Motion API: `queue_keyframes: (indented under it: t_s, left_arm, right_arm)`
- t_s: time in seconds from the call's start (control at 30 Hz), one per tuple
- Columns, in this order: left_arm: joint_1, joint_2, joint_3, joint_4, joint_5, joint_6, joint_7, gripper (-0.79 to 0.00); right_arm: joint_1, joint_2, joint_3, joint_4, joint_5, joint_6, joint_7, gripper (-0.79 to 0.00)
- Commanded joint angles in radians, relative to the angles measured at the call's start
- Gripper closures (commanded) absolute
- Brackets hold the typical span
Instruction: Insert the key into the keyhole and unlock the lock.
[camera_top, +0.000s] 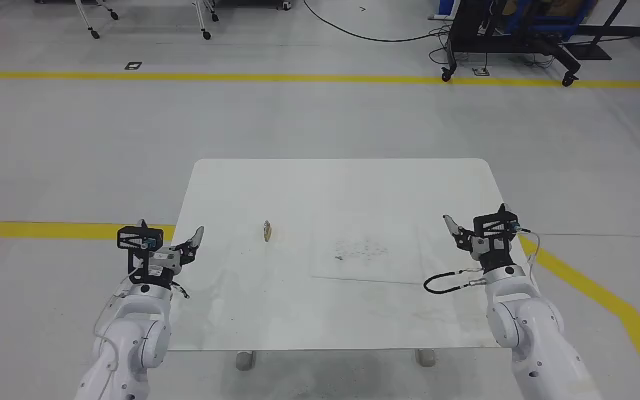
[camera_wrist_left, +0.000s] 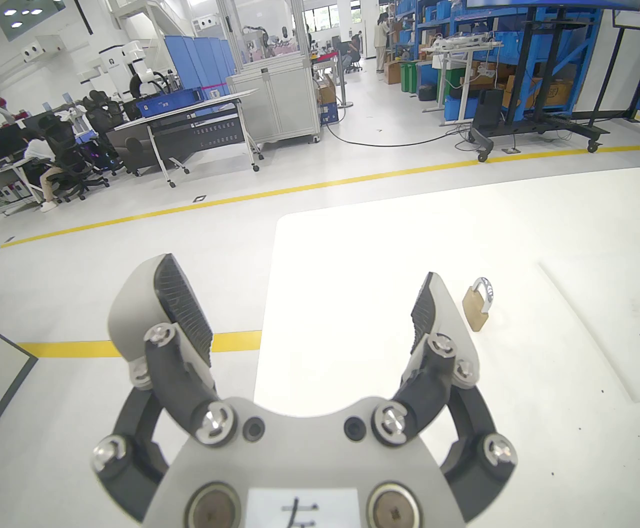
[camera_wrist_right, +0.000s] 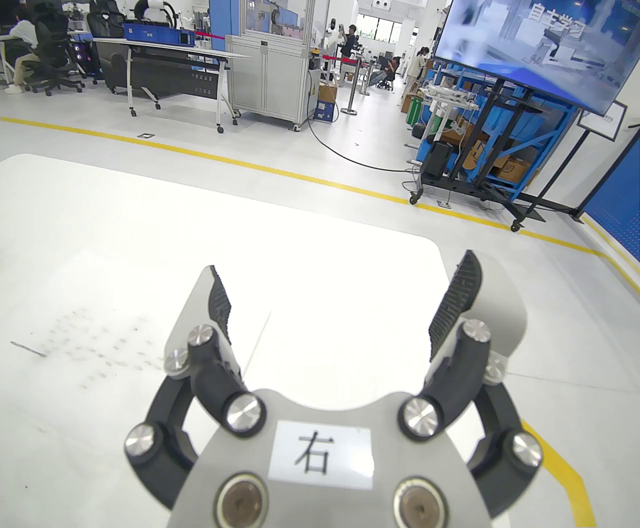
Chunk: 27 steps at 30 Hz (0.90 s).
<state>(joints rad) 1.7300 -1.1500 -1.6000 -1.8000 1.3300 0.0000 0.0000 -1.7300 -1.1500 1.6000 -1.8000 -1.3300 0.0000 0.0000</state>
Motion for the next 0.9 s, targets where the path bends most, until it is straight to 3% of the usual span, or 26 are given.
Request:
queue_keyframes:
  t_s: [0.0, 0.33, 0.43, 0.57, 0.7, 0.87]
  left_arm:
    - [0.000, 0.000, 0.000, 0.000, 0.000, 0.000, 0.000, -0.785]
    - [0.000, 0.000, 0.000, 0.000, 0.000, 0.000, 0.000, -0.785]
    - [0.000, 0.000, 0.000, 0.000, 0.000, 0.000, 0.000, -0.785]
    - [0.000, 0.000, 0.000, 0.000, 0.000, 0.000, 0.000, -0.785]
    - [0.000, 0.000, 0.000, 0.000, 0.000, 0.000, 0.000, -0.785]
    - [0.000, 0.000, 0.000, 0.000, 0.000, 0.000, 0.000, -0.785]
  right_arm:
    - [0.000, 0.000, 0.000, 0.000, 0.000, 0.000, 0.000, -0.784]
    - [0.004, 0.000, -0.008, 0.000, -0.012, -0.011, 0.005, -0.785]
    - [0.045, 0.002, -0.063, -0.001, -0.046, -0.127, 0.019, -0.785]
    - [0.144, -0.005, -0.162, 0.040, -0.089, -0.182, 0.088, -0.785]
    - [0.233, -0.019, -0.274, 0.096, -0.133, -0.202, 0.115, -0.785]
    - [0.244, -0.021, -0.285, 0.105, -0.135, -0.198, 0.123, -0.785]
